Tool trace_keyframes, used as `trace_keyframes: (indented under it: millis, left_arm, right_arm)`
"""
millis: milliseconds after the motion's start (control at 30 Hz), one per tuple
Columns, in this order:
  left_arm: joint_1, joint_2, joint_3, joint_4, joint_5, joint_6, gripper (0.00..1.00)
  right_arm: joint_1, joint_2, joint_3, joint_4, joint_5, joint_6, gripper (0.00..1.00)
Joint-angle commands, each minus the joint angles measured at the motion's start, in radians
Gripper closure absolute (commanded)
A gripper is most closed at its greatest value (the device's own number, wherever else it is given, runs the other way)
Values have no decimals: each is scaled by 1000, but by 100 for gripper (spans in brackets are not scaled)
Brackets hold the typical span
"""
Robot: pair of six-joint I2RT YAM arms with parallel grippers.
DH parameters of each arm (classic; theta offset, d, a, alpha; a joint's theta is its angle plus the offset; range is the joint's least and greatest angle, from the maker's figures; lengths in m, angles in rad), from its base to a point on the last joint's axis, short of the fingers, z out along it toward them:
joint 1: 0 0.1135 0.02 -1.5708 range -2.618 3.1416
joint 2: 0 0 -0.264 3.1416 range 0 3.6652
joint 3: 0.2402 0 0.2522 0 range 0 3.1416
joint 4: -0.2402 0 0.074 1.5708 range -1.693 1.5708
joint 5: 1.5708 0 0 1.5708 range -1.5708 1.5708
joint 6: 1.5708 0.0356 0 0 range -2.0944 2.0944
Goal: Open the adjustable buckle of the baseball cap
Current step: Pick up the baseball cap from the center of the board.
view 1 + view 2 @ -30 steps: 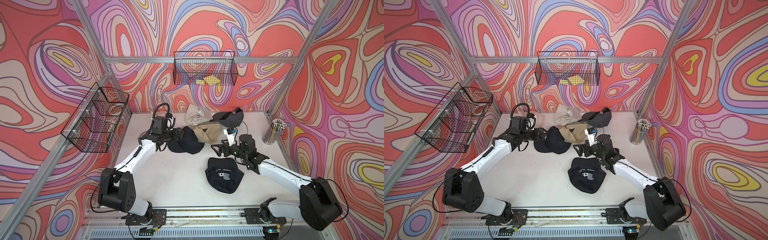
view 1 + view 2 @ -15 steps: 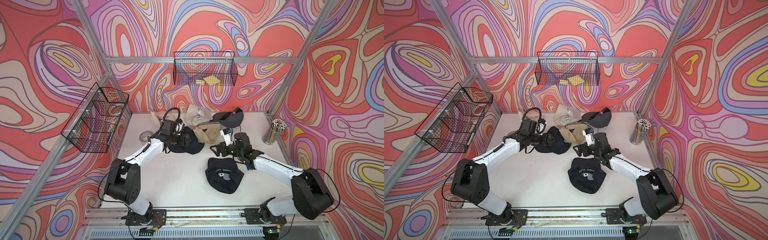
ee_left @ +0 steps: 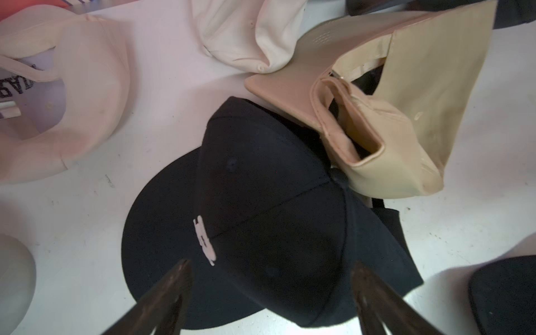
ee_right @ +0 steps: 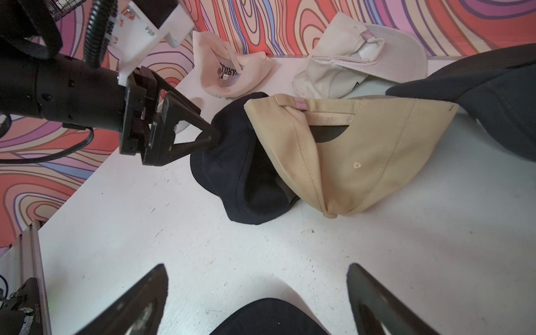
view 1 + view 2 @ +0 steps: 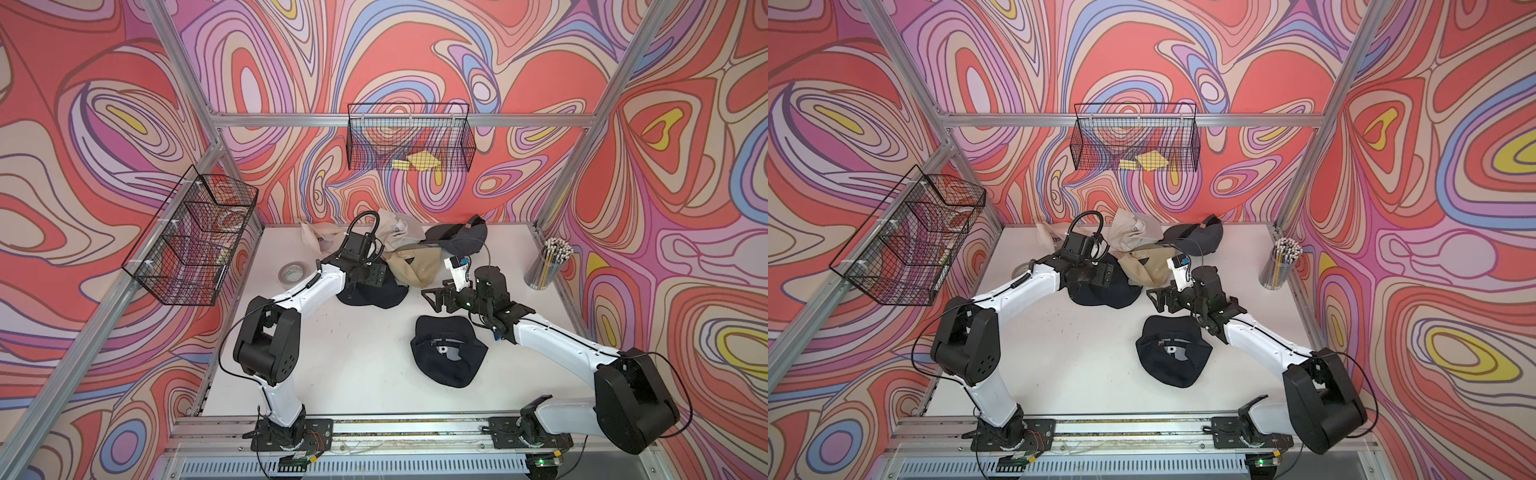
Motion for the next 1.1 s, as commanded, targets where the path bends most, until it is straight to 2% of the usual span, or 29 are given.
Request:
trace_keyframes:
  millis: [0,167,267,300,467,533,833,1067]
  left_arm:
    - [-2,24,29,-19,-48,35,13]
    - [-2,48,38,2,5,43,15]
    - [-3,68,47,-2,21,46,21]
    - [-2,73,49,-5,25,46,24]
    - [-2,74,39,-10,19,45,52]
    - [-3,76,42,-21,27,46,60]
    - [-2,94,48,-55,25,40,88]
    - [-3,84,51,-63,30,34,100]
  right_arm:
    - [5,2,-15,23,7,-15,2]
    - [4,8,-13,23,4,-18,2]
    - [4,8,-13,22,3,-19,2]
    - [4,8,-13,22,3,-20,2]
    - [4,1,-13,23,-5,-20,2]
    - [4,-4,-13,22,-8,-20,2]
    - [5,-41,-24,24,-9,-25,2]
    - [4,-40,-24,25,-14,-26,2]
